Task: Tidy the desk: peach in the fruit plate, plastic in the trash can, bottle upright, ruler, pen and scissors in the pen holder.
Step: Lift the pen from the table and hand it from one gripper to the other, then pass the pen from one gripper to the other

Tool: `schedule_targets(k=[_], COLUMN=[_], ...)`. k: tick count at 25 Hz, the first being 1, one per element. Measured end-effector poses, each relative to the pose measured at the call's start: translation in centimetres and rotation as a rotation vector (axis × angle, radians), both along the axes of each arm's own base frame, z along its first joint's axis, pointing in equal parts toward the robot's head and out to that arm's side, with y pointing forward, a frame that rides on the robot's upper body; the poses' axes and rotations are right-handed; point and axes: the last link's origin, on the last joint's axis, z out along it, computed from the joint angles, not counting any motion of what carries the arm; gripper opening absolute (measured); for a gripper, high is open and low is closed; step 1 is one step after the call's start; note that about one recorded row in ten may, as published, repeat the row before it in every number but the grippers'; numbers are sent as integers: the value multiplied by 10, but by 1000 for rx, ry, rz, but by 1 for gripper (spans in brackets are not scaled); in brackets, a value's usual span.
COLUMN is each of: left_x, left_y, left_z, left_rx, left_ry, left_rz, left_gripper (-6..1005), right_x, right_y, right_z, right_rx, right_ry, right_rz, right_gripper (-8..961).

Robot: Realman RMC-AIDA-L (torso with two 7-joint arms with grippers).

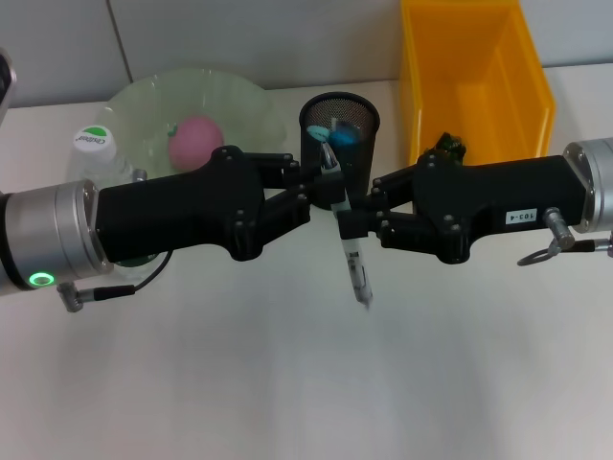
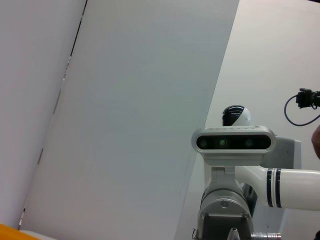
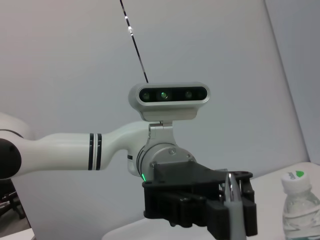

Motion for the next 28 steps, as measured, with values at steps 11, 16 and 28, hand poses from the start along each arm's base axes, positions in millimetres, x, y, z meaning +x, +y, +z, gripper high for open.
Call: schedule_targets(k=[11,16,28], left_x=[1,-1,-18], left_y=[1,1,-9], left_z=[1,5,23], left_rx=[1,12,97], left_ry=[-12,-44,-188], left_rz=[5,24,100], left_gripper=[134,135,138], right_x=[1,8,40], right_y=[0,-3,-32], right_z=[0,7,54], right_rx=[-1,32,313], right_ry=[-4,6,242], right_rz=[-7,-32,-75], right_gripper=[449,541,629])
